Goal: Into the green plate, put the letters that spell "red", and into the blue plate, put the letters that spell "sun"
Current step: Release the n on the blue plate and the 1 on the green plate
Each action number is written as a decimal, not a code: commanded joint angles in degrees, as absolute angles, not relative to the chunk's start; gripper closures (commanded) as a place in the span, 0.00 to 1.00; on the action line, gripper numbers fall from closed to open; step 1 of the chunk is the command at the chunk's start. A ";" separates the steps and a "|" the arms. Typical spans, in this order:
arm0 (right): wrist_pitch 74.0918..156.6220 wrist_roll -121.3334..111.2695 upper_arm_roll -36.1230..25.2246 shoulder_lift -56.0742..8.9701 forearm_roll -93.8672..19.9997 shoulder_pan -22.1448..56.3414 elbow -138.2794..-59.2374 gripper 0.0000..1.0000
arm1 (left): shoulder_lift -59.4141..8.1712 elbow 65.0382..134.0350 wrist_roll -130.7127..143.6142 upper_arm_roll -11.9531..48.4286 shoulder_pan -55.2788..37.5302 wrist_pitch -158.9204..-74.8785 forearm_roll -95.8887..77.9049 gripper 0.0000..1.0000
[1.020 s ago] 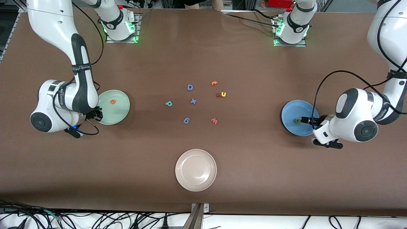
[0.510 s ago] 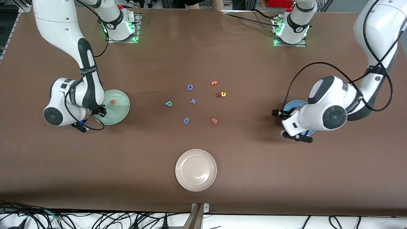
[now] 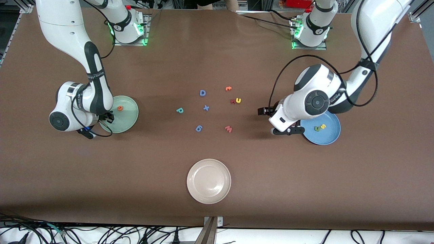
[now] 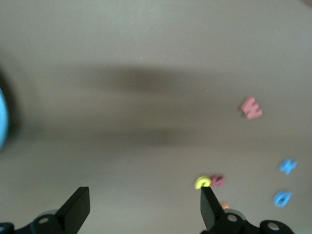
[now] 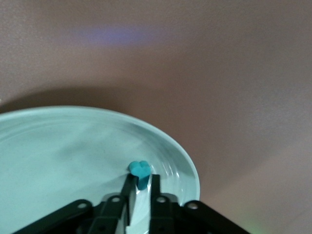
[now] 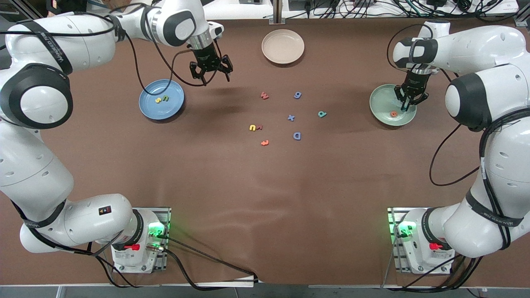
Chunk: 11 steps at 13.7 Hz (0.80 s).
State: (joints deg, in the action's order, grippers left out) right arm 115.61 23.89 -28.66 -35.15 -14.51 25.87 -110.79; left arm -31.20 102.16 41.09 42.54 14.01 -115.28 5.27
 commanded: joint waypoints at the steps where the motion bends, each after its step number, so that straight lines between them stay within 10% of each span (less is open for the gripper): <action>1: 116.37 22.94 -28.92 -34.01 -15.64 26.45 -111.97 0.16 | -25.14 107.14 53.29 34.82 7.76 -118.39 0.36 0.00; 11: 113.64 48.99 -25.51 -28.39 -15.91 35.24 -105.22 0.05 | -23.22 116.87 95.24 29.79 1.50 -139.45 -0.09 0.00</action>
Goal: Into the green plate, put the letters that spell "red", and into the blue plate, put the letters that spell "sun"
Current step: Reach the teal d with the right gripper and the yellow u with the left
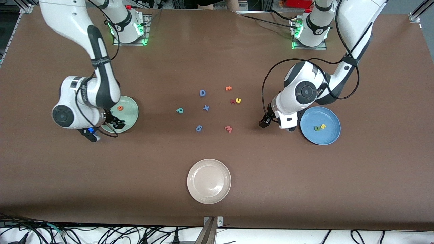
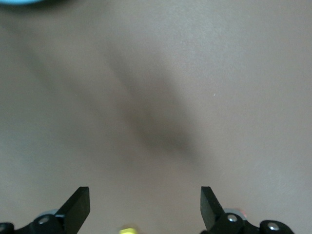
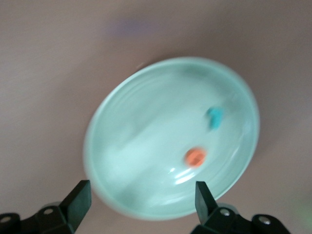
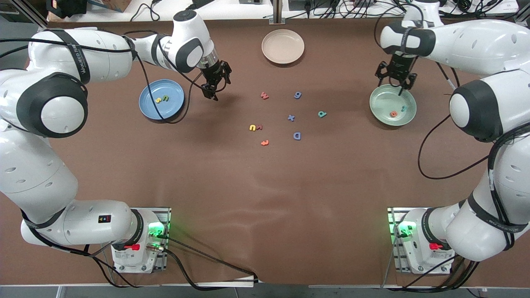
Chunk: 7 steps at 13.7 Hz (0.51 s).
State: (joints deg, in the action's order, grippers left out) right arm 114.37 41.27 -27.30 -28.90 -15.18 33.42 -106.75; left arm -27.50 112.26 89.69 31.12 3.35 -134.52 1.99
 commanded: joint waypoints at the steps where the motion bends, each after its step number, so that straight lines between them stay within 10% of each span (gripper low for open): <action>1: 113.82 53.57 -23.49 -28.48 -17.65 35.24 -103.99 0.05 | -21.81 119.33 98.49 29.79 0.71 -142.01 -0.09 0.00; 7: 118.28 67.31 -16.80 -31.20 -25.39 37.79 -99.40 0.06 | -16.96 126.64 118.89 29.36 -5.52 -147.74 0.52 0.00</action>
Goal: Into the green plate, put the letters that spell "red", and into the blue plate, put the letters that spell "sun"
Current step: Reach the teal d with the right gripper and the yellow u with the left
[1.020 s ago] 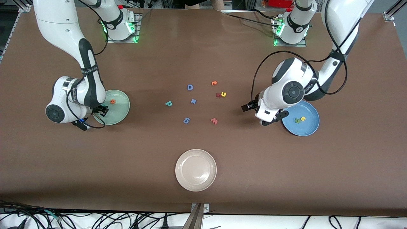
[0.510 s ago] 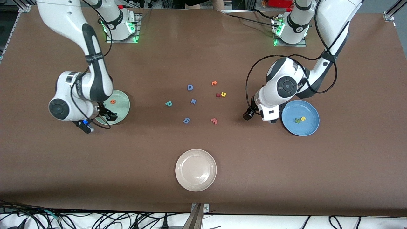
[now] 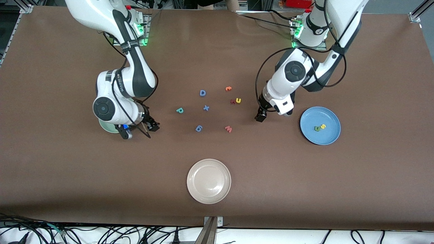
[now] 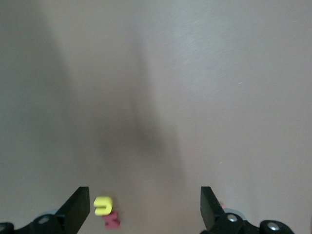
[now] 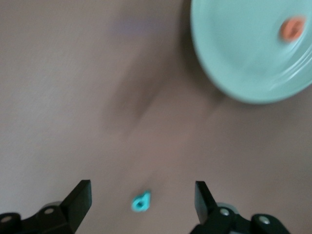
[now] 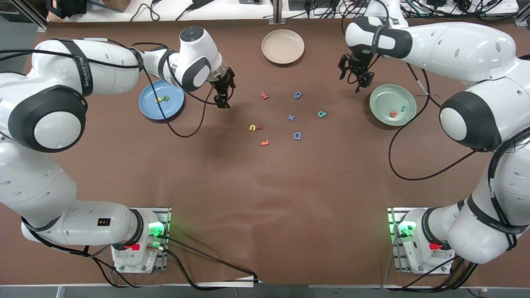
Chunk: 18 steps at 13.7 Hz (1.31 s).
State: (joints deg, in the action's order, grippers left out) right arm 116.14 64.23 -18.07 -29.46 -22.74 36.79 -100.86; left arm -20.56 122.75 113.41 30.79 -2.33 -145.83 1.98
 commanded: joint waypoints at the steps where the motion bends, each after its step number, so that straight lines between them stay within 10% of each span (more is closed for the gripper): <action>1: 120.21 69.59 -15.83 -32.16 -25.84 38.49 -99.32 0.06 | -16.96 126.82 121.00 29.27 -6.41 -147.83 0.79 0.00; 11: 122.60 72.16 -15.56 -36.21 -25.75 45.44 -102.83 0.12 | -26.01 124.45 133.85 25.22 -15.46 -150.82 12.57 0.00; 18: 126.12 71.98 -15.64 -36.04 -25.05 46.23 -106.00 0.35 | -30.40 120.07 136.05 24.18 -18.01 -150.73 13.01 0.00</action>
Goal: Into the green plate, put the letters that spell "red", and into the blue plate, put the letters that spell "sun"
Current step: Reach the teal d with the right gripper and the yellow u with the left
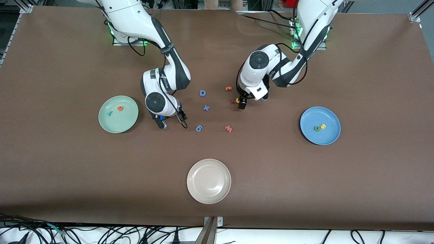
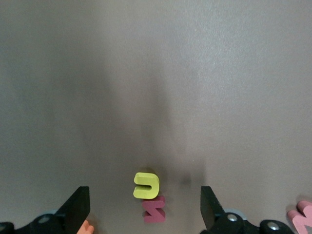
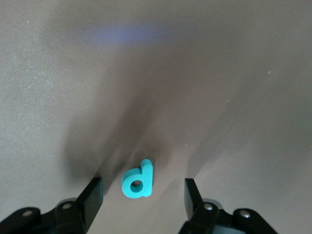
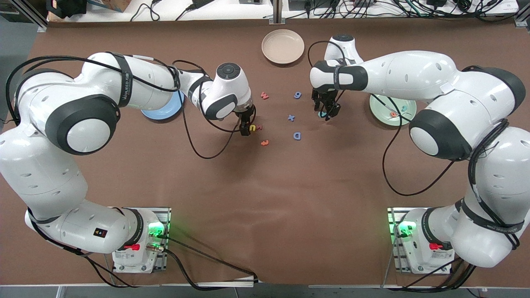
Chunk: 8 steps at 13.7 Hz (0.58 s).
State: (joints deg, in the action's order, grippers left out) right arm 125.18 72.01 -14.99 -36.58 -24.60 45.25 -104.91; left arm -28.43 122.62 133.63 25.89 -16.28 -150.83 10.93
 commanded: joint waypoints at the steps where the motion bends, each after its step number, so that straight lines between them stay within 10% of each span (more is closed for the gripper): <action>1: 126.12 71.98 -15.64 -35.95 -25.05 46.23 -106.00 0.38 | -31.02 119.36 136.66 23.47 -18.71 -150.73 13.01 0.00; 8: 130.42 71.81 -15.56 -34.54 -25.14 46.32 -109.85 0.44 | -32.52 119.09 141.06 22.85 -19.16 -150.82 17.14 0.00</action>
State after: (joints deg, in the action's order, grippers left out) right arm 127.00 72.01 -14.97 -36.15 -24.61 45.41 -105.75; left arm -31.53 120.36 138.37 23.60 -18.20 -150.83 14.85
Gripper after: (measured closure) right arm 0.436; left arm 0.000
